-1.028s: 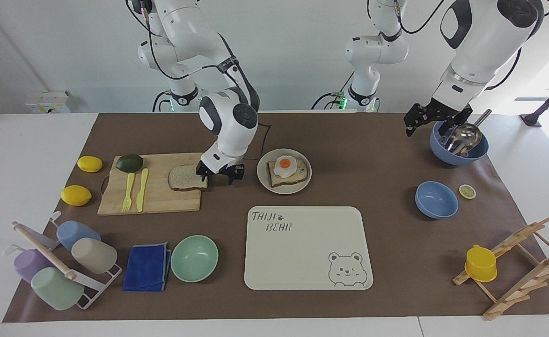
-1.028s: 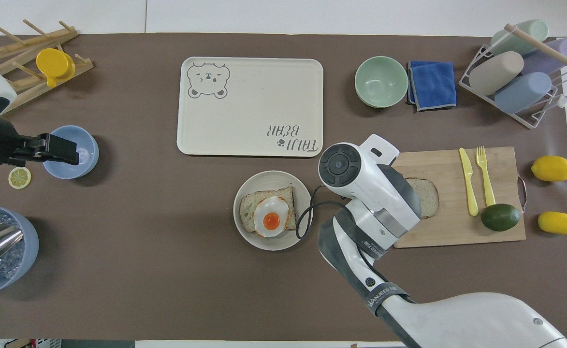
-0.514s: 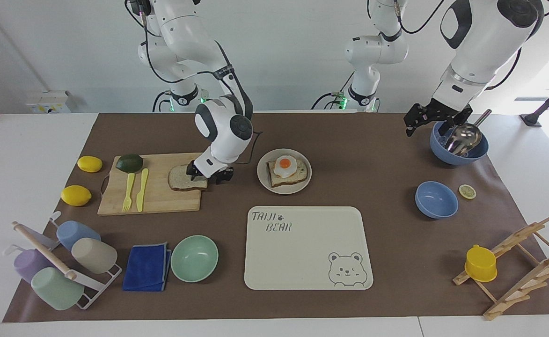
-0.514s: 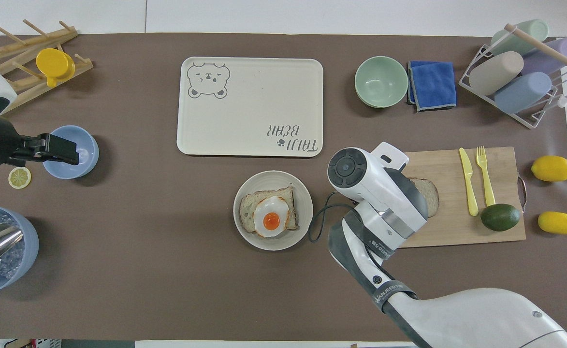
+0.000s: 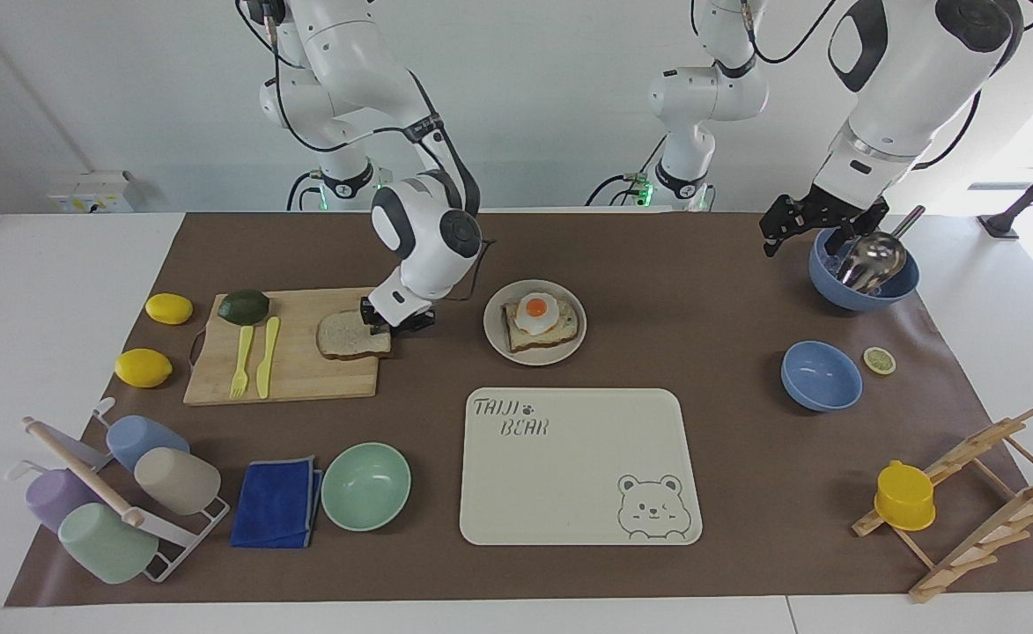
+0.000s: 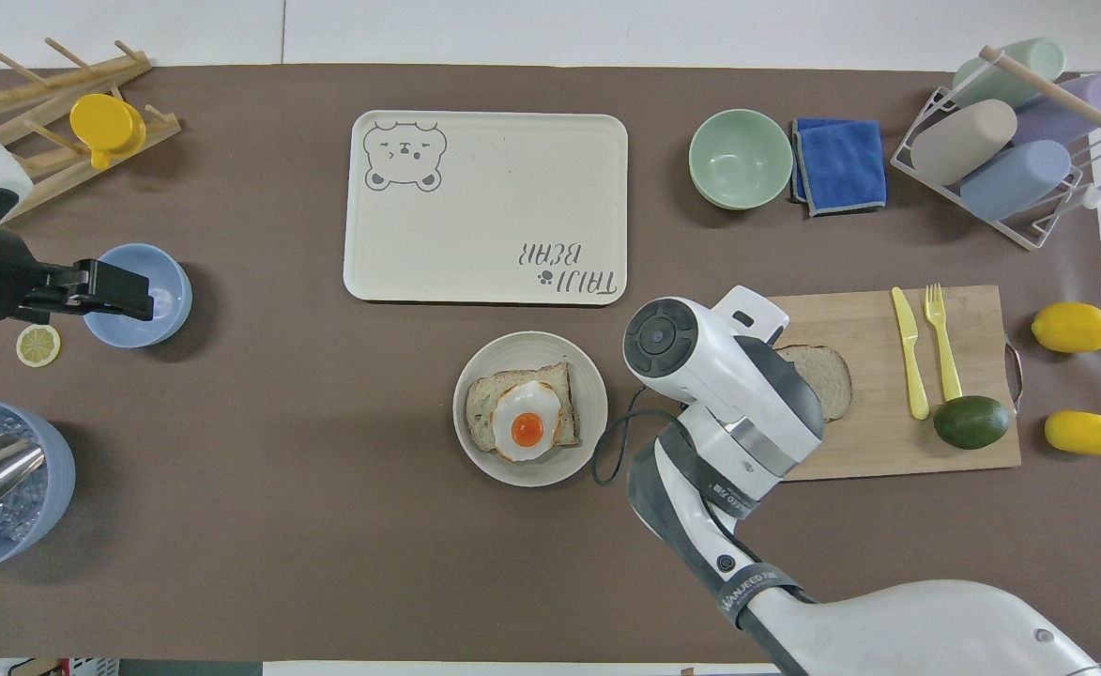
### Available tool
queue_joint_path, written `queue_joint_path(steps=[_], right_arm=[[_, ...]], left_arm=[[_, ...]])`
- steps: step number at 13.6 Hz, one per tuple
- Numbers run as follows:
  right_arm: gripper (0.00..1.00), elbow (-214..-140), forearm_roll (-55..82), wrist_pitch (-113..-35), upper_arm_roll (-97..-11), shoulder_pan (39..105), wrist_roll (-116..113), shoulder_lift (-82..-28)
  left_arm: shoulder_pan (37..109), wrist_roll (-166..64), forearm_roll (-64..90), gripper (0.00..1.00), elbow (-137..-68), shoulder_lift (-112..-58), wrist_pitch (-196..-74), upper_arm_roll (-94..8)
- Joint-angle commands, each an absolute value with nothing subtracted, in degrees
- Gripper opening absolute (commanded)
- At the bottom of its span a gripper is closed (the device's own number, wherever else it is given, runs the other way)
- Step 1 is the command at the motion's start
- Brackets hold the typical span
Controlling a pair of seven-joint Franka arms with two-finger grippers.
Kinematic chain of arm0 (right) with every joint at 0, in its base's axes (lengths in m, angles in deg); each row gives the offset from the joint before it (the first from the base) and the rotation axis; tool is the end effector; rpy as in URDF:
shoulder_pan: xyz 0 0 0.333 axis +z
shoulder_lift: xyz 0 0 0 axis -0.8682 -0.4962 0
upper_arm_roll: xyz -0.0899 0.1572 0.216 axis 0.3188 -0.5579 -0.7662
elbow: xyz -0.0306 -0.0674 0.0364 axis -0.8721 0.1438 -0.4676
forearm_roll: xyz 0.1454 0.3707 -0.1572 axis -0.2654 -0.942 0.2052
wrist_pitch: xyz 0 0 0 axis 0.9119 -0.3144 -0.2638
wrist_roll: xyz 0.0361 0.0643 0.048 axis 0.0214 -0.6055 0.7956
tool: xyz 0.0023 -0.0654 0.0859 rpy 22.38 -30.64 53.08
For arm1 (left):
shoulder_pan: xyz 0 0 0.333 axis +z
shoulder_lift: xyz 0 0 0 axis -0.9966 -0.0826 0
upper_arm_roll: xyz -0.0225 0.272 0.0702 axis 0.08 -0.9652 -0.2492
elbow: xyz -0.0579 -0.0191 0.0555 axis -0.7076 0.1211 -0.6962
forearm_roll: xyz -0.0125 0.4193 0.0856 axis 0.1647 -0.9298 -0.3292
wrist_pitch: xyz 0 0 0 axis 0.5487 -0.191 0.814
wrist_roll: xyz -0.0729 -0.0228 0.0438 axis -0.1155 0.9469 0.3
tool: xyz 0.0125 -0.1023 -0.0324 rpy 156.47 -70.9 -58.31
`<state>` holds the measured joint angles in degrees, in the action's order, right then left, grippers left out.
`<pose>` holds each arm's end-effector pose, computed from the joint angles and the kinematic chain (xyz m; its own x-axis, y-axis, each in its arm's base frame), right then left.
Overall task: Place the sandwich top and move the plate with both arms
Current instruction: 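Reach the right gripper to the bread slice on the cutting board and grasp it, then carry the bread slice with the right gripper onto the egg toast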
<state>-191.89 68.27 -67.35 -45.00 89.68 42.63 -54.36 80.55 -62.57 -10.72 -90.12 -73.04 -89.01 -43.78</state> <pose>0.5086 0.2348 0.2326 0.9881 0.0493 -0.1460 0.1145 -0.8685 0.4823 0.5747 -0.0722 0.5557 0.9979 -0.0516 -0.0387 -0.0509 -0.9985 0.0188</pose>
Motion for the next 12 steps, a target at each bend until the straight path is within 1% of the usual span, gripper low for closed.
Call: queue_joint_path(steps=[1,2,3,4,6,8,10,12], right_arm=[[0.00,-192.53,69.32,-66.40,-45.38,90.48,42.52,-53.60],[0.00,-191.74,69.41,-65.88,-45.38,90.66,42.43,-53.60],[0.00,-188.34,69.41,-62.83,-45.56,92.05,42.34,-54.21],[0.00,-182.91,68.36,-58.89,-45.82,94.50,42.34,-55.00],[0.00,-172.98,63.29,-58.32,-45.91,98.99,42.78,-58.07],[0.00,-164.61,57.21,-58.41,-45.91,99.89,42.96,-61.59],[0.00,-162.65,54.39,-59.54,-46.69,100.50,45.40,-62.57],[0.00,-163.43,52.37,-65.75,-47.84,102.08,51.54,-62.83]], left_arm=[[80.87,-62.66,-11.52,1.00,-91.19,-71.88,-89.04,-43.50],[80.87,-62.66,-11.52,1.00,-91.19,-71.88,-89.04,-43.50],[80.87,-62.66,-11.52,1.00,-91.19,-71.79,-88.87,-43.50],[80.87,-62.66,-11.52,1.00,-91.19,-71.79,-88.87,-43.50],[80.87,-62.75,-11.52,1.00,-91.19,-71.79,-88.87,-43.50],[80.87,-62.66,-11.52,1.00,-91.28,-71.88,-88.87,-43.50],[80.96,-62.66,-11.52,1.00,-91.19,-71.79,-88.87,-43.59],[80.87,-62.66,-11.52,1.00,-91.19,-71.79,-88.87,-43.50]])
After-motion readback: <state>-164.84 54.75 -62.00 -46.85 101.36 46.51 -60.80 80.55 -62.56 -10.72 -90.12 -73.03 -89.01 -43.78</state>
